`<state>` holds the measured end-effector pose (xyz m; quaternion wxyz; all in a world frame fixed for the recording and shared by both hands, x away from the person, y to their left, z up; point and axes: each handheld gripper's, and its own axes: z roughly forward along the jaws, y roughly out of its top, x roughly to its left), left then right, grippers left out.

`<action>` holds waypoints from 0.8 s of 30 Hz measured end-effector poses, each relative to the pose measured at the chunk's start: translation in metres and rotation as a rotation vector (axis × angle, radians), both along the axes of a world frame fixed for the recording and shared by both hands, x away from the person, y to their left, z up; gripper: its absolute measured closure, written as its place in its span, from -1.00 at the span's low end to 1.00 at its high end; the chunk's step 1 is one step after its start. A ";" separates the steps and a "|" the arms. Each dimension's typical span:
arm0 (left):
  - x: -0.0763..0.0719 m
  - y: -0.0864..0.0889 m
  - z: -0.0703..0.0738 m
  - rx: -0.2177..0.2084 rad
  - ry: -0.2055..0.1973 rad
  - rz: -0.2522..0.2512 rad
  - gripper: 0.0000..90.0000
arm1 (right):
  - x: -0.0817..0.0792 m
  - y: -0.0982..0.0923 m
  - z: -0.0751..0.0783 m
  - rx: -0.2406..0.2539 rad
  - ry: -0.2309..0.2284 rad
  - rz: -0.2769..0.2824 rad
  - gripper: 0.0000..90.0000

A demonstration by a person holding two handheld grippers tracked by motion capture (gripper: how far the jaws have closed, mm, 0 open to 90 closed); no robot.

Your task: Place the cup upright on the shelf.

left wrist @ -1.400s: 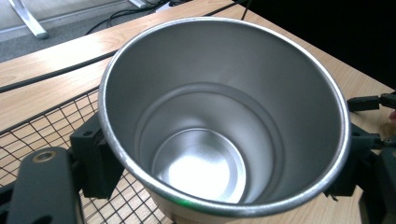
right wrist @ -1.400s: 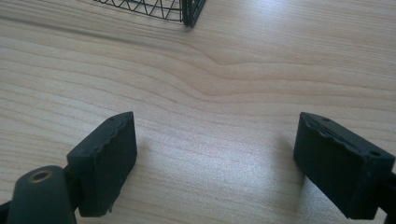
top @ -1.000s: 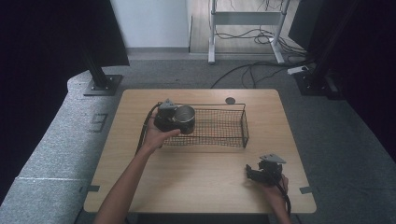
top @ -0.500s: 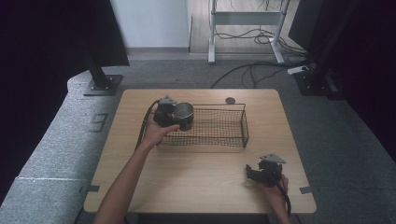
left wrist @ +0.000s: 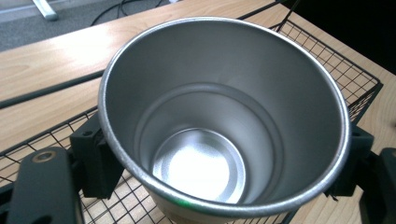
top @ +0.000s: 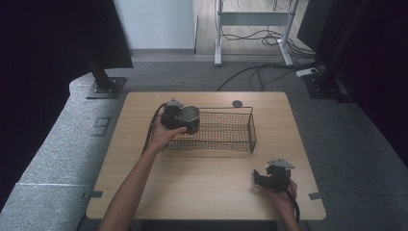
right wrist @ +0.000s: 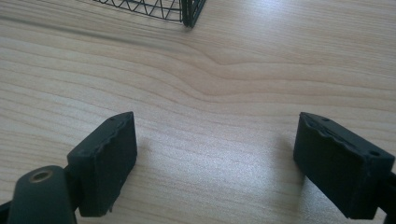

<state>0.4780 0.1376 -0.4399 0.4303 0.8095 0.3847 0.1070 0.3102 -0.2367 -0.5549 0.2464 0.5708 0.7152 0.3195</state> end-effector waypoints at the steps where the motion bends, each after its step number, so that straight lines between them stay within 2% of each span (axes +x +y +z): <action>1: 0.001 0.000 -0.001 0.004 0.003 0.000 -0.60 | 0.000 0.000 0.000 -0.001 -0.001 0.000 -0.71; 4: 0.003 -0.001 -0.005 0.014 0.010 0.002 -0.60 | 0.000 0.000 0.000 0.000 0.000 0.000 -0.71; 7: 0.006 -0.003 -0.008 0.005 0.020 0.006 -0.60 | 0.000 0.000 0.000 0.000 0.000 0.000 -0.71; 15: 0.014 -0.006 -0.019 0.025 0.049 0.018 -0.60 | 0.000 0.000 0.000 -0.001 -0.001 0.000 -0.71; 24: 0.017 -0.008 -0.024 0.033 0.068 0.015 -0.60 | 0.000 0.000 0.000 -0.001 -0.001 0.000 -0.71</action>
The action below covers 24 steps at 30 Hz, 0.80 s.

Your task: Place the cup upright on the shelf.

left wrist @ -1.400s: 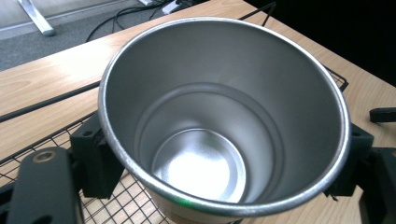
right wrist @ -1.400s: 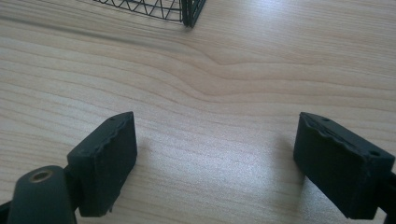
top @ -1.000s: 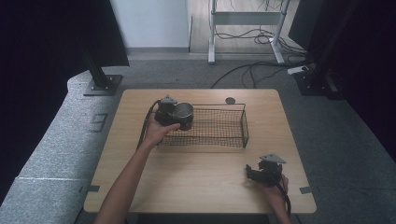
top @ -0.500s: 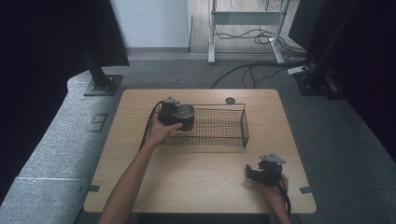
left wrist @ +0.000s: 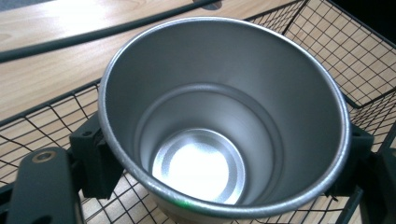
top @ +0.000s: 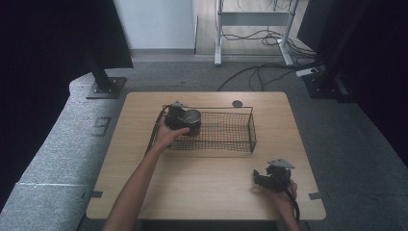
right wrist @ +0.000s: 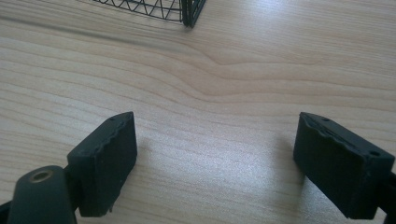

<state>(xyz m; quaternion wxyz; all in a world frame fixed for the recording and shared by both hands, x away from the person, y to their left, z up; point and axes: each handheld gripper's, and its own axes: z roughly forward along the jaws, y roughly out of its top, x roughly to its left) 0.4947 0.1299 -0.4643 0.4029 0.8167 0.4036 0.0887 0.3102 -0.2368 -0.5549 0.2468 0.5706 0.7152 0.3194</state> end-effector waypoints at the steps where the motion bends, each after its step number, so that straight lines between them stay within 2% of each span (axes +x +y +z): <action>1: 0.000 0.000 -0.001 0.004 0.006 -0.002 -0.60 | 0.000 0.000 0.000 0.000 0.000 0.000 -0.71; 7: 0.002 -0.004 -0.006 0.025 0.025 -0.004 -0.60 | 0.000 0.000 0.000 0.000 0.000 0.000 -0.71; 14: 0.003 -0.007 -0.007 0.026 0.040 -0.006 -0.61 | 0.000 0.000 0.000 0.000 0.000 0.000 -0.71; 19: 0.005 -0.010 -0.010 0.056 0.059 -0.011 -0.61 | 0.000 0.000 0.000 0.000 0.000 0.000 -0.71; 24: 0.004 -0.016 -0.007 0.064 0.060 -0.030 -0.61 | 0.000 0.000 0.000 0.000 0.000 0.000 -0.71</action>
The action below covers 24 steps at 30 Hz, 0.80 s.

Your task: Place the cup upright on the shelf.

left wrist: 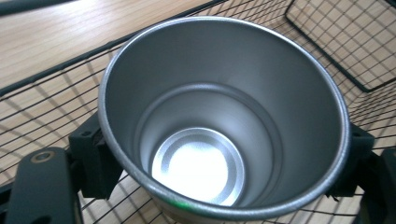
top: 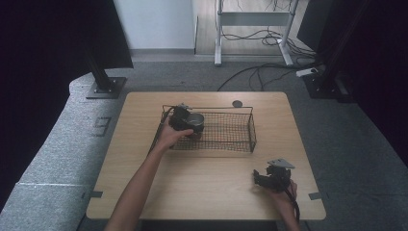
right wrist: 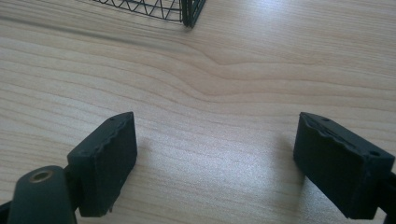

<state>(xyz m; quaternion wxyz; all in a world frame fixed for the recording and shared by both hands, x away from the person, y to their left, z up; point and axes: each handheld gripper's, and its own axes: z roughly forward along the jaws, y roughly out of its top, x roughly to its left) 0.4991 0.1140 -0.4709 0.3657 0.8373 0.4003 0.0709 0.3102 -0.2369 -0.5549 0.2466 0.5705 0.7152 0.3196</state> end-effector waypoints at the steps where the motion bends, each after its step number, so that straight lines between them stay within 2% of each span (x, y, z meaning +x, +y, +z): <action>1: 0.000 -0.002 0.001 0.009 -0.004 -0.005 -0.61 | 0.000 0.000 0.000 0.000 0.000 0.000 -0.71; 4: 0.000 -0.005 0.000 0.038 -0.007 -0.005 -0.61 | 0.000 0.000 0.000 0.000 0.000 0.000 -0.71; 16: 0.004 -0.005 -0.006 0.035 0.025 -0.001 -0.61 | 0.000 0.000 0.000 0.000 0.000 0.000 -0.71; 24: 0.007 -0.004 -0.008 0.051 0.045 0.004 -0.61 | 0.000 0.000 0.000 0.001 0.000 0.000 -0.71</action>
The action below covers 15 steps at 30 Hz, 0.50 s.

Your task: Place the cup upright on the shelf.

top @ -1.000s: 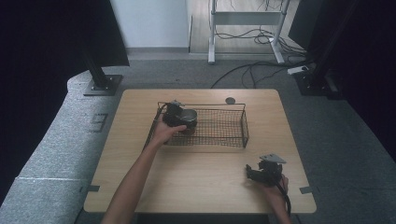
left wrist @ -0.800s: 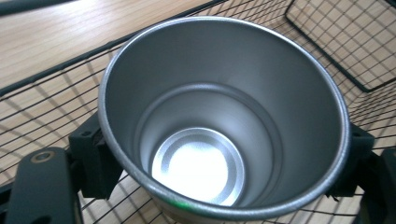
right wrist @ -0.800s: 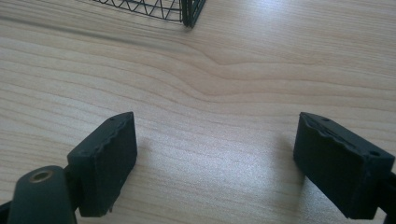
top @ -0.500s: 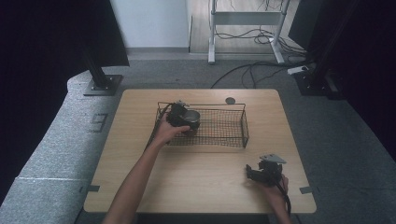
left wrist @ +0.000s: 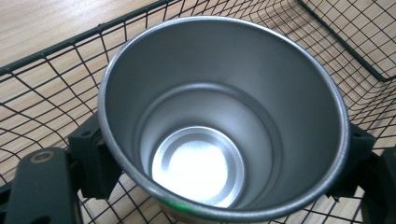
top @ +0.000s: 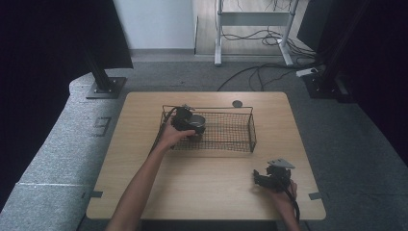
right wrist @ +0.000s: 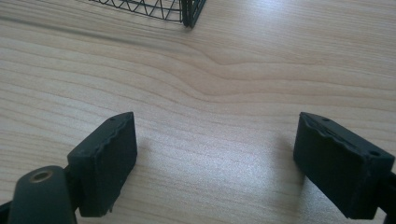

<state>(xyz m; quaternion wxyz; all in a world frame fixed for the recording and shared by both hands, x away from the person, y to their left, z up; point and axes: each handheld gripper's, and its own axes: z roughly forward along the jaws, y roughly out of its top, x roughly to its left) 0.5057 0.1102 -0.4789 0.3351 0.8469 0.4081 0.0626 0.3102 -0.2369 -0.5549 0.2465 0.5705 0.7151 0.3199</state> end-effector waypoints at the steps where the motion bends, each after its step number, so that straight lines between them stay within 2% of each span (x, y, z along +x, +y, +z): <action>1: 0.000 0.000 0.000 -0.004 0.002 0.004 -0.61 | 0.000 0.000 0.000 0.000 0.000 0.000 -0.71; 15: 0.003 -0.001 -0.004 0.024 0.049 0.010 -0.61 | 0.000 0.000 0.000 0.001 0.000 0.000 -0.71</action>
